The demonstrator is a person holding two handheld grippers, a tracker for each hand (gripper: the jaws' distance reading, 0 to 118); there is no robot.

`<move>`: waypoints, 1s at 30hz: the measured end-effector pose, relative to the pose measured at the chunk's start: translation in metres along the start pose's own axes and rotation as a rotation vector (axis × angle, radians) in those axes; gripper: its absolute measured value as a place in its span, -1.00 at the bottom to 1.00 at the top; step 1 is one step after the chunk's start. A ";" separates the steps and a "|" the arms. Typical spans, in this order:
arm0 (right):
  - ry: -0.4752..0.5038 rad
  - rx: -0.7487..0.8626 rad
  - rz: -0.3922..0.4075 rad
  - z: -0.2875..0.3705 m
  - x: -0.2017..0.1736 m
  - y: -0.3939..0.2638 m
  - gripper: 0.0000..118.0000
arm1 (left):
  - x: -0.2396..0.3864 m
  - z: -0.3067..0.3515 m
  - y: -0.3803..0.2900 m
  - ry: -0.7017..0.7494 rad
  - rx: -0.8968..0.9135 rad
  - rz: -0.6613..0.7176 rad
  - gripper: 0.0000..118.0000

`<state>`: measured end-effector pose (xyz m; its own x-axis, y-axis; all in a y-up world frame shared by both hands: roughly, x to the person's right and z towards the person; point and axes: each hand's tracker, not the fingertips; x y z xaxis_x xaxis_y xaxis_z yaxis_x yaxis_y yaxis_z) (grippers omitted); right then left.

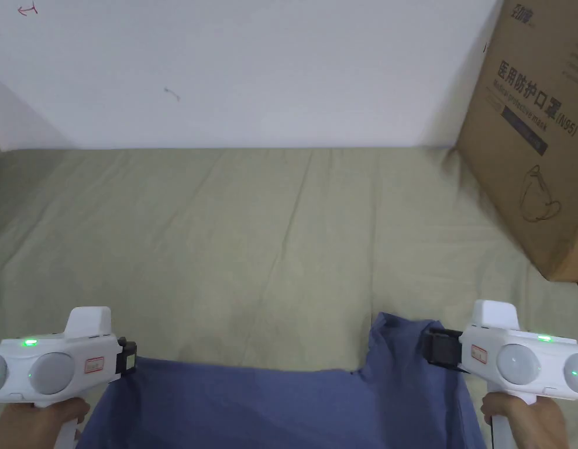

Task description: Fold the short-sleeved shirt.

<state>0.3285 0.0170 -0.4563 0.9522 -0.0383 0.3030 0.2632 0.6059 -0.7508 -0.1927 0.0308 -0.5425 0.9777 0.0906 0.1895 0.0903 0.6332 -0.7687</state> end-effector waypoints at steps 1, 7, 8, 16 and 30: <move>-0.001 -0.021 -0.006 -0.012 0.001 -0.002 0.69 | 0.000 0.008 0.001 -0.009 0.008 -0.002 -1.00; -0.051 -0.140 0.013 -0.044 -0.005 -0.025 0.22 | -0.006 0.025 0.005 -0.030 0.032 0.021 -1.00; -0.054 -0.159 0.021 -0.048 -0.006 -0.030 0.01 | -0.007 0.026 0.005 -0.029 0.031 0.027 -1.00; -0.027 -0.057 0.110 -0.025 -0.007 -0.037 -0.96 | -0.010 0.034 -0.009 -0.024 0.027 0.080 -1.00; 0.084 0.489 0.167 0.201 -0.014 0.050 -0.96 | -0.023 0.169 0.043 -0.007 0.316 0.129 -1.00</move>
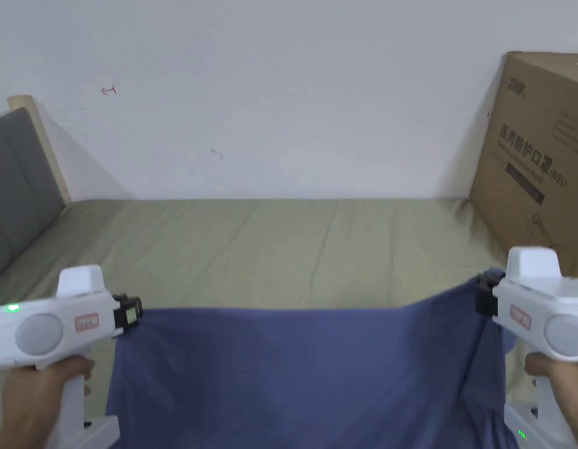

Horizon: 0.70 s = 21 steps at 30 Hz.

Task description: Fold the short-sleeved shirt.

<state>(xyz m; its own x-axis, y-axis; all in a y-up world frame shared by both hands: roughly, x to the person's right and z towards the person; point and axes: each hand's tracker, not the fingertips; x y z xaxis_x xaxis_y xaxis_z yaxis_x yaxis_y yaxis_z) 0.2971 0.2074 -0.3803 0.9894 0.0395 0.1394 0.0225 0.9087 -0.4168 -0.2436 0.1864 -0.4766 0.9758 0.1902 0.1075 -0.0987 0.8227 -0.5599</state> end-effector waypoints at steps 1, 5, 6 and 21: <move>0.010 0.033 0.001 0.008 -0.001 0.015 -0.96 | 0.005 0.013 0.015 0.003 0.032 -0.003 -1.00; 0.025 0.170 0.025 0.034 -0.013 0.074 -0.96 | 0.017 0.051 0.080 0.026 0.152 -0.047 -1.00; 0.022 0.201 0.028 0.039 -0.014 0.087 -0.96 | 0.020 0.059 0.095 0.032 0.176 -0.052 -1.00; 0.033 0.434 0.009 0.037 -0.010 0.229 -0.96 | 0.043 0.086 0.249 0.048 0.411 -0.057 -1.00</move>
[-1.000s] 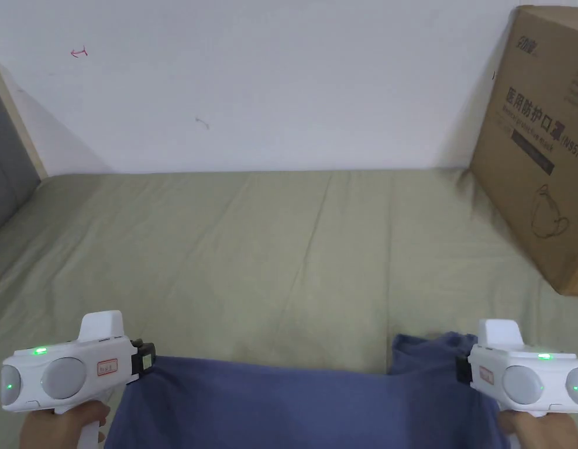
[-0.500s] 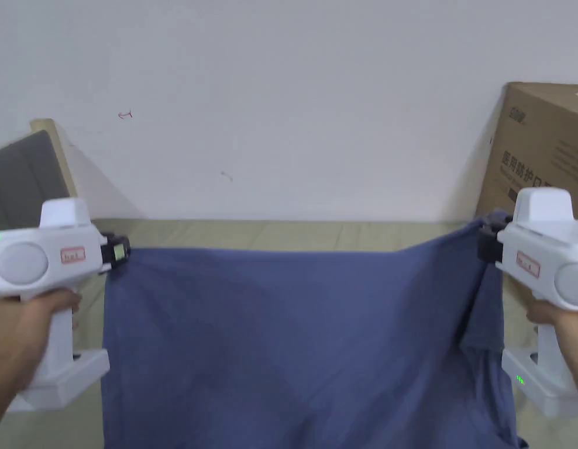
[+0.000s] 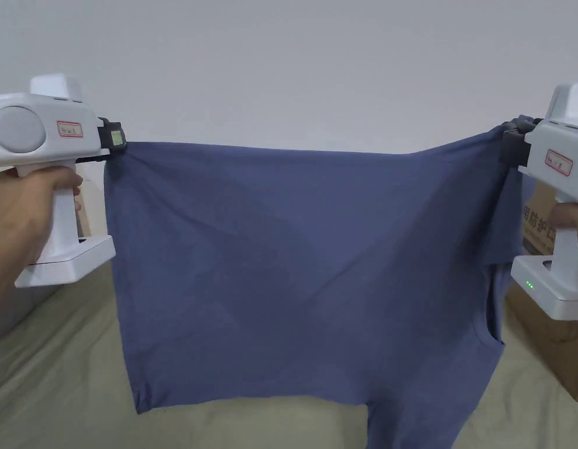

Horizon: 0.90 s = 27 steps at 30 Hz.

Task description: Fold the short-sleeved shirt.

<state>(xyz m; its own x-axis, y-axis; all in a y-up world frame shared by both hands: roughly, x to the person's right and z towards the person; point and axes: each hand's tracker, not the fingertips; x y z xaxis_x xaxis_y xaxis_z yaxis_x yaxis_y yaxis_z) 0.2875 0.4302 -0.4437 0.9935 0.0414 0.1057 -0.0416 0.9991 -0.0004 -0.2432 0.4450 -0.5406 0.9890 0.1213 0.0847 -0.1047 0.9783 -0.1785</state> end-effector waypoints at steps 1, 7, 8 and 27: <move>0.003 0.002 -0.002 -0.005 0.001 -0.001 -0.96 | 0.002 -0.006 -0.001 0.003 0.007 -0.005 -1.00; 0.016 -0.037 -0.019 -0.036 0.006 -0.043 -0.96 | 0.003 -0.060 -0.041 0.009 -0.043 -0.017 -1.00; 0.010 -0.053 -0.027 -0.040 0.007 -0.055 -0.96 | 0.003 -0.068 -0.054 0.007 -0.067 -0.012 -1.00; 0.078 -0.467 -0.069 0.021 0.004 -0.279 -0.96 | -0.022 -0.039 -0.304 0.002 -0.448 0.058 -1.00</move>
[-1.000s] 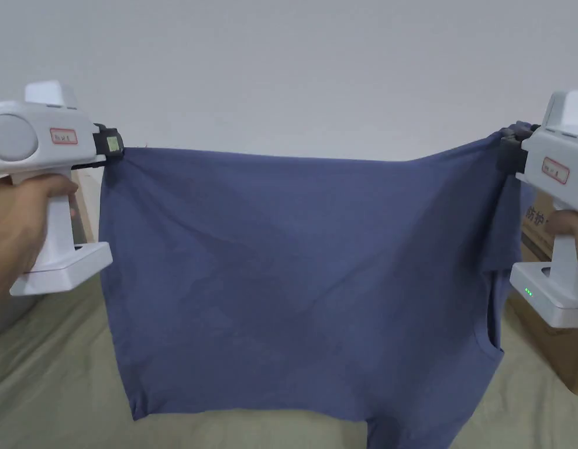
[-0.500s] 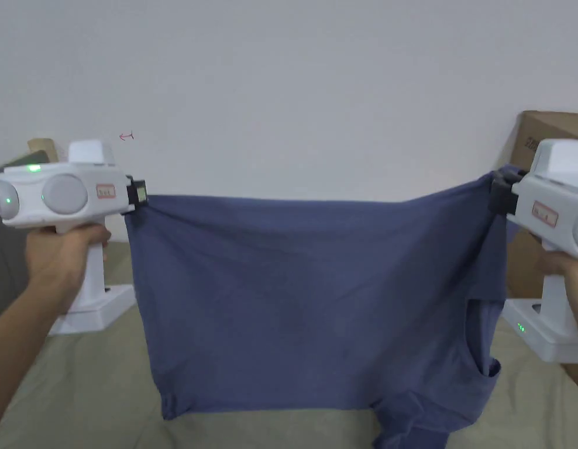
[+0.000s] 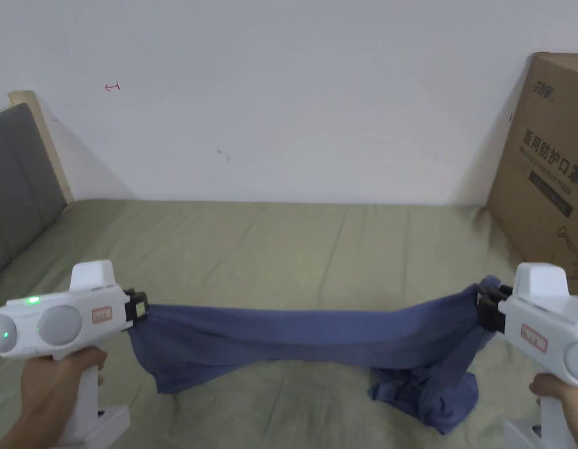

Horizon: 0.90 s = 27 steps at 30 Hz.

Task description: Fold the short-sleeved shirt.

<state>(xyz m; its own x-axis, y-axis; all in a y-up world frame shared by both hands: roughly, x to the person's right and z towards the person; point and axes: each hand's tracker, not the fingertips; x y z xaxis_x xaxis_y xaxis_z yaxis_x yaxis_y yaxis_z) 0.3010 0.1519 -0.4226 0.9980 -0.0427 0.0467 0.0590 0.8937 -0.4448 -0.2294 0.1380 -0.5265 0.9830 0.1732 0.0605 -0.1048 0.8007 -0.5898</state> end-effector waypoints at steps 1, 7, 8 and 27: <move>0.005 -0.016 0.006 0.007 -0.001 -0.011 -0.96 | -0.007 0.002 -0.012 0.002 -0.019 -0.002 -1.00; 0.039 -0.095 -0.040 0.051 0.006 -0.075 -0.96 | -0.023 0.040 -0.085 0.008 -0.108 0.004 -1.00; 0.041 -0.100 -0.048 0.061 0.006 -0.086 -0.96 | -0.024 0.048 -0.098 0.017 -0.123 -0.006 -1.00; 0.005 -0.295 -0.193 0.187 0.005 -0.247 -0.96 | -0.063 0.130 -0.260 0.070 -0.288 0.051 -1.00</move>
<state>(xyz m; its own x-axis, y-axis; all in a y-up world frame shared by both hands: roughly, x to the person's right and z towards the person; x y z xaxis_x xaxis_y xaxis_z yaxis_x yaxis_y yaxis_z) 0.2870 0.0144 -0.1452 0.9679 -0.2009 0.1508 0.2496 0.7018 -0.6672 -0.2840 -0.0070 -0.2723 0.9867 0.1608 -0.0248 -0.1169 0.5947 -0.7954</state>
